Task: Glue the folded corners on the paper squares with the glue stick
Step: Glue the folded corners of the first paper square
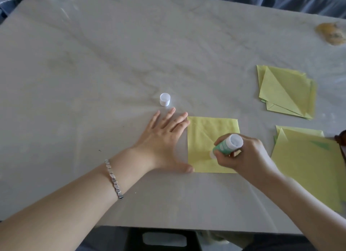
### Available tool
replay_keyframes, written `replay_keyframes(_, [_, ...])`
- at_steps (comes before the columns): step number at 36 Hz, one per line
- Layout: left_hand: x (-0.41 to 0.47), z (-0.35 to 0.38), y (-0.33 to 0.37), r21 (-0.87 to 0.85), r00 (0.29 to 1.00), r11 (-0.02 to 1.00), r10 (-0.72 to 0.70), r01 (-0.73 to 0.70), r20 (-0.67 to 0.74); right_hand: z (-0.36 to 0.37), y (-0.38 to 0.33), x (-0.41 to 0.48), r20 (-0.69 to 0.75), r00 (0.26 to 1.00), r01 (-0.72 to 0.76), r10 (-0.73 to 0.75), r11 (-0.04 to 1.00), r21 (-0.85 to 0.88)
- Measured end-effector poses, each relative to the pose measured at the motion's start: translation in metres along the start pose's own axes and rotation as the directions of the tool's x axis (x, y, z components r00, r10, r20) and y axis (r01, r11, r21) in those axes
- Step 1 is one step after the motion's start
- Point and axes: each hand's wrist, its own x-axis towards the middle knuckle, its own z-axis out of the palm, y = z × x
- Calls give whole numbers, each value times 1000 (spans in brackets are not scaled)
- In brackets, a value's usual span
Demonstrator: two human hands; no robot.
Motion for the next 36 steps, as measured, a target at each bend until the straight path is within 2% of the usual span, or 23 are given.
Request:
replay_keyframes(6, [0,-2,1,-29,1000,1000,-9,10,24,-2,2,32,-111,994,-17,11,998,-54])
replay_keyframes(10, [0,-1,1,-16,1000,1000,-6,6,15,-3,2,38,-134,991,-34,26,998,-58])
replay_keyframes(21, [1,-7,3,4,998,1000,-9,9,70,-6,3,-10,-30,998,-60,63,993,102])
replay_keyframes(24, [3,-15,7,-32,997,999,-10,12,78,-7,4,-10,-38,996,-71,75,994,87])
replay_keyframes(28, [8,-20,14,-23,995,994,102,-102,-16,-9,4,-3,-75,995,-66,70,996,56])
replay_keyframes(32, [15,-11,25,46,979,978,199,-201,39,-10,7,7,-115,992,-51,52,999,10])
replay_keyframes(36, [24,-8,31,-13,981,981,194,-194,23,-11,8,14,-110,993,-38,34,998,-39])
